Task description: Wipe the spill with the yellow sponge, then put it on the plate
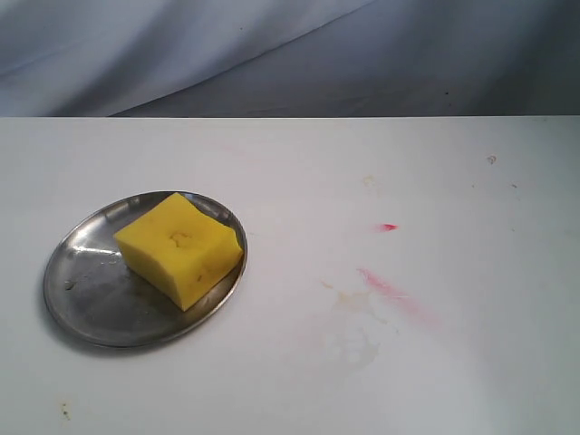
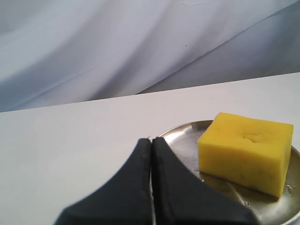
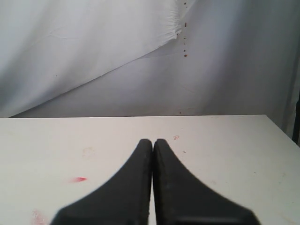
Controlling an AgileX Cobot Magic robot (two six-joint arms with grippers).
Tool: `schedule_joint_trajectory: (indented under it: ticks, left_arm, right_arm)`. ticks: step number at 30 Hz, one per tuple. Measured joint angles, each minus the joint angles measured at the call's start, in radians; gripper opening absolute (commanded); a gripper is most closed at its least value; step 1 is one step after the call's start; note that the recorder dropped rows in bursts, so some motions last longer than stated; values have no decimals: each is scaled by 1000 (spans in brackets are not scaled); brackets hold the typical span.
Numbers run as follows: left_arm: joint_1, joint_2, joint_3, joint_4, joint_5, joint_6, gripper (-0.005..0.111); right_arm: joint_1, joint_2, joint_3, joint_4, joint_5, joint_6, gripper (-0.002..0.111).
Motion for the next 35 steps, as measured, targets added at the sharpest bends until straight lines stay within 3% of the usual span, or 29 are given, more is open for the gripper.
schedule_joint_trajectory:
  ticks: [35]
  left_arm:
    - [0, 0, 0, 0, 0, 0, 0]
  right_arm:
    - [0, 0, 0, 2, 3, 0, 0]
